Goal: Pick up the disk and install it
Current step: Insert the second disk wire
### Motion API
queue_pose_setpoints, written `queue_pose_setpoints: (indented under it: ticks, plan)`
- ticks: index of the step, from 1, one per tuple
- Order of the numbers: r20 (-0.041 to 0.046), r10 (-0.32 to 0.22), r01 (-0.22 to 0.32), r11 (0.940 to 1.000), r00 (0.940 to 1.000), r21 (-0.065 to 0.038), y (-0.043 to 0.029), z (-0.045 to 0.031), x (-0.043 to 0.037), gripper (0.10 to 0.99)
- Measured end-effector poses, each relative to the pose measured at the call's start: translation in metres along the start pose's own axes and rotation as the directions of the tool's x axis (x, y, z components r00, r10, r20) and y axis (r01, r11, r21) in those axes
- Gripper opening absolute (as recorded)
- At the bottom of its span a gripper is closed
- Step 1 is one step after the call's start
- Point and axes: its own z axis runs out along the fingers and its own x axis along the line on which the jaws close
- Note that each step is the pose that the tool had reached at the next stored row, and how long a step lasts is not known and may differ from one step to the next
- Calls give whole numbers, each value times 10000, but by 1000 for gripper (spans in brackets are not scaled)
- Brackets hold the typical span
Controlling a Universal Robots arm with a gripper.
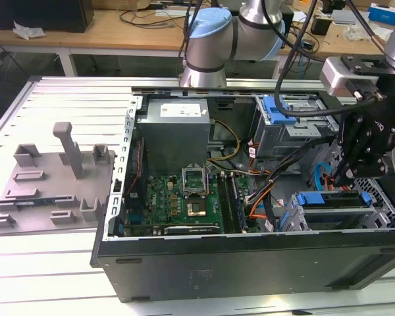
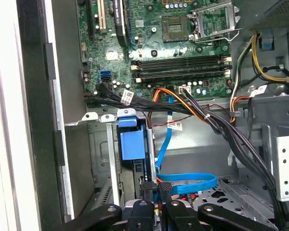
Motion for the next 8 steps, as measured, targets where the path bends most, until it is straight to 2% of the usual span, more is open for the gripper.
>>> queue_pose_setpoints:
  ticks: [4, 8]
  plan:
    - [-188, -92, 92, 10000, 9998, 0, 3, 4, 1, 161]
    - [-200, -152, 152, 9999, 9997, -3, 5, 14, 2, 161]
